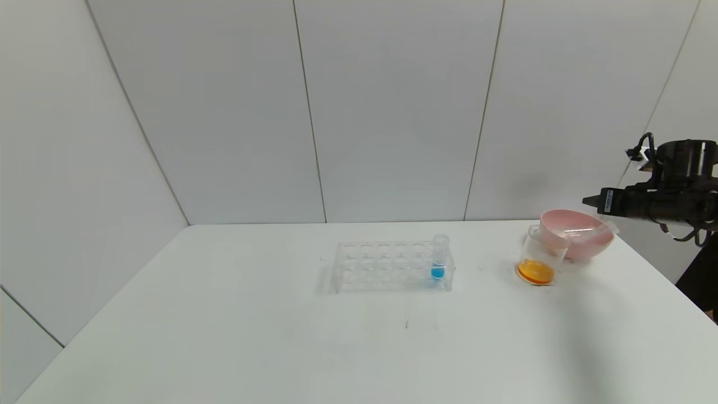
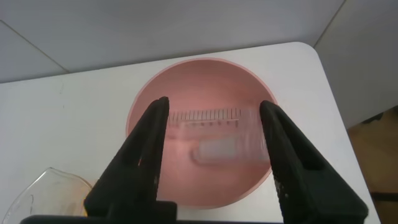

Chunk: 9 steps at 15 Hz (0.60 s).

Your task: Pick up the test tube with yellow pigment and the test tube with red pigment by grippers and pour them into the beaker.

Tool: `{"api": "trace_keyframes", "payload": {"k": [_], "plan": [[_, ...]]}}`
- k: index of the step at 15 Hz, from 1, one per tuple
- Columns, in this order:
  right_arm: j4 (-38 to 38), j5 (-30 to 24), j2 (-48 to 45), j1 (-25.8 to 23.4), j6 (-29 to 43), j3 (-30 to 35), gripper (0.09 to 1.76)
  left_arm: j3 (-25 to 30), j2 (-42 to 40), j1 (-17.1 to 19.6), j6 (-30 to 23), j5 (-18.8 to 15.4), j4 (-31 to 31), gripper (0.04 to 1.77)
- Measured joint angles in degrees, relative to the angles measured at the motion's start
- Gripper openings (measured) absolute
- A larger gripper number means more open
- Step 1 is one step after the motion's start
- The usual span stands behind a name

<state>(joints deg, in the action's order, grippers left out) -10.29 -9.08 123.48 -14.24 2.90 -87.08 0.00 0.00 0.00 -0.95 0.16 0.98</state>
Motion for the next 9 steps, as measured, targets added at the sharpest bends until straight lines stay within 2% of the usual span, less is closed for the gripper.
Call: {"api": "trace_keyframes", "payload": {"k": [4, 9], "plan": [[0.1, 0.0, -0.3, 0.0, 0.0, 0.3, 1.33, 0.0, 0.0, 0.0, 0.0, 0.0, 0.0, 1.72], [0.7, 0.1, -4.5, 2.1, 0.4, 3.9, 1.51, 0.0, 0.0, 0.0, 0.0, 0.0, 0.0, 1.72]]}}
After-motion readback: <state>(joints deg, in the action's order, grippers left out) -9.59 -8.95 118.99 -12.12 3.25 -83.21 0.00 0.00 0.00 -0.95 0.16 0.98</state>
